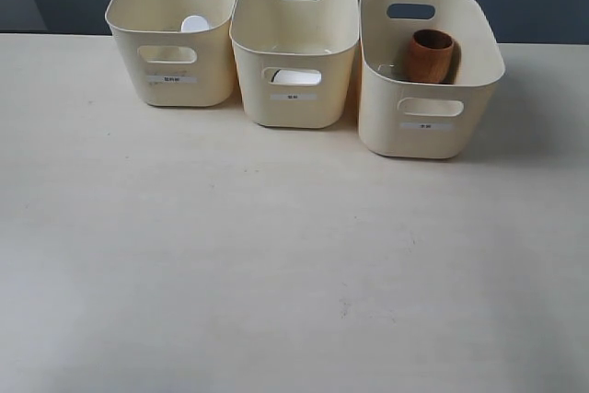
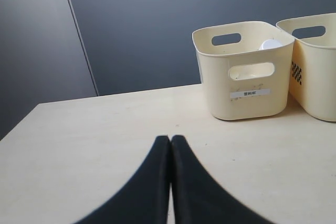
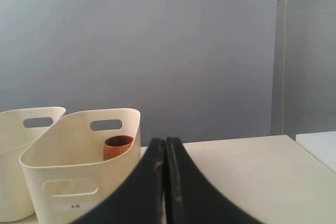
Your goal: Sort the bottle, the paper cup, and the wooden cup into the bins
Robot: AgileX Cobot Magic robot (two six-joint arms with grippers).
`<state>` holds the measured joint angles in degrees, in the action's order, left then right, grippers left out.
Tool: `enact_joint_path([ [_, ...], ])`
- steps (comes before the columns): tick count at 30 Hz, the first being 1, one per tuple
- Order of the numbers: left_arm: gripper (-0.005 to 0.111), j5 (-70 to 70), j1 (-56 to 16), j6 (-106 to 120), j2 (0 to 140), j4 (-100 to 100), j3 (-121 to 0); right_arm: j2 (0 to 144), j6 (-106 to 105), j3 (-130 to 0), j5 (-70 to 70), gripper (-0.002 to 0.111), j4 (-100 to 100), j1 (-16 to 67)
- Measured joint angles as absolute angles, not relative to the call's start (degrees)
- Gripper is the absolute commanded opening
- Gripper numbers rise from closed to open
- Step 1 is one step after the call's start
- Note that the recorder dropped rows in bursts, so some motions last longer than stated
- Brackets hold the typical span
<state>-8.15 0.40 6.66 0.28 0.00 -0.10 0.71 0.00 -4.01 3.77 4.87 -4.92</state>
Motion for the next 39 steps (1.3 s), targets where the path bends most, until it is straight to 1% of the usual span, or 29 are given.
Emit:
enact_joint_path([
  [5,0.000,-8.15,0.40,6.66,0.28,0.00,-0.10,0.39,10.14,-0.34,1.54,-0.001,-5.14,-4.81],
  [9,0.000,-8.15,0.40,6.66,0.28,0.00,-0.10,0.39,11.30,-0.29,1.50,-0.001,-7.46,-4.81],
  [17,0.000,-8.15,0.40,6.66,0.28,0.00,-0.10,0.39,8.76,-0.29,3.84,-0.001,-7.99,-4.81],
  [39,0.000,-8.15,0.40,6.66,0.28,0.00,-0.10,0.39,8.39,-0.29,3.50,-0.001,-7.39,-4.81],
])
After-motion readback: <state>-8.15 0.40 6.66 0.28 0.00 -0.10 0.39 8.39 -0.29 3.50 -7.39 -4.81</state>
